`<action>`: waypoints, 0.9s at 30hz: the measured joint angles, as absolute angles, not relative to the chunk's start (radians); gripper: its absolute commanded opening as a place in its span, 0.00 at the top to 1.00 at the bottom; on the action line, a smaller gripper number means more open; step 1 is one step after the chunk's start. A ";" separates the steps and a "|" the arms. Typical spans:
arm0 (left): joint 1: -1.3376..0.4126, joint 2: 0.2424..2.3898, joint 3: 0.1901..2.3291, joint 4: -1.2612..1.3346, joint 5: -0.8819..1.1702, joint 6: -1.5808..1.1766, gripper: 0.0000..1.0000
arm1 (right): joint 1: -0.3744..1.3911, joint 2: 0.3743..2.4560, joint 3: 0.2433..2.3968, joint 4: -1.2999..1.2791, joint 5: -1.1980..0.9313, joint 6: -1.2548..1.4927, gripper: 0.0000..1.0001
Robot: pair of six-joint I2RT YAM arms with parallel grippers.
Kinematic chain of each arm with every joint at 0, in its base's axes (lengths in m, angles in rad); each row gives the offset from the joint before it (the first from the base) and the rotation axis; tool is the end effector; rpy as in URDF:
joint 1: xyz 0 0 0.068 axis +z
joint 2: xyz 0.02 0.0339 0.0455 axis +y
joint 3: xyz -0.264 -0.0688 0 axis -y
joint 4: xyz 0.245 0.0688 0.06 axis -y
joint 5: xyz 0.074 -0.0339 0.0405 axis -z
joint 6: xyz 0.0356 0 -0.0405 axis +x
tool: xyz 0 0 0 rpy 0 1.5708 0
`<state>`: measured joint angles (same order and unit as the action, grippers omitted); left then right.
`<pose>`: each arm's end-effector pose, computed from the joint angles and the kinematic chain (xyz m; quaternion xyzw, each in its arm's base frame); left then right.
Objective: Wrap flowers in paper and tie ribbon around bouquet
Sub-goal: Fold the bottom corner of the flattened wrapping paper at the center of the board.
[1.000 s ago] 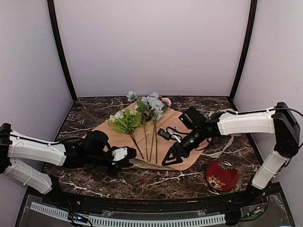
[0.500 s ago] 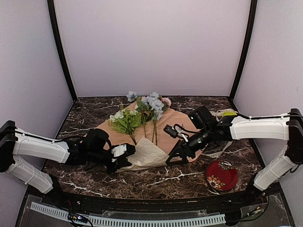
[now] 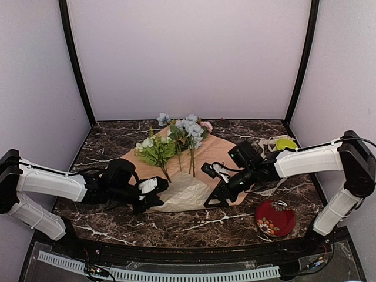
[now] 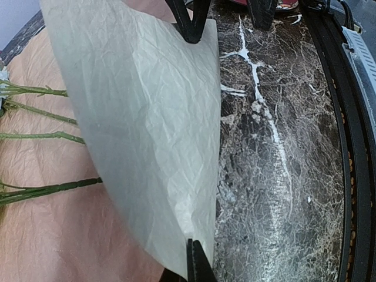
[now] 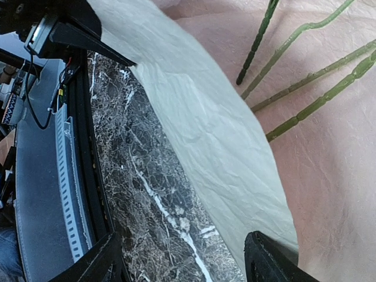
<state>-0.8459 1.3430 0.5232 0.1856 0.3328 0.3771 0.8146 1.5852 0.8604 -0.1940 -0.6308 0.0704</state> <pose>0.1625 -0.2009 0.1687 0.5664 0.6776 -0.2471 0.3986 0.1970 0.2394 0.1783 -0.4200 0.8029 0.3959 0.1493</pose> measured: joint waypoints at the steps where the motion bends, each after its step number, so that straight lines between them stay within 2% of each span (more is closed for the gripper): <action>1: -0.846 1.343 0.523 0.185 0.333 0.377 1.00 | 0.814 1.594 0.860 -0.192 -0.628 0.071 0.29; 8: -0.844 1.343 0.524 0.184 0.333 0.377 1.00 | 0.810 1.612 0.860 -0.194 -0.604 0.070 0.27; 16: -0.844 1.343 0.542 0.165 0.332 0.388 1.00 | 0.740 1.507 0.861 -0.210 -0.566 0.059 0.22; 20: -0.844 1.343 0.542 0.162 0.333 0.388 1.00 | 0.736 1.555 0.864 -0.197 -0.574 0.062 0.23; 23: -0.844 1.343 0.542 0.162 0.333 0.388 1.00 | 0.740 1.604 0.864 -0.194 -0.602 0.061 0.31; 27: -0.844 1.343 0.542 0.161 0.330 0.388 1.00 | 0.744 1.614 0.860 -0.181 -0.641 0.056 0.61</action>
<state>-0.8440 1.3430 0.5415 0.1612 0.3302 0.3882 0.7444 1.6138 0.8600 -0.1806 -0.6411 0.0559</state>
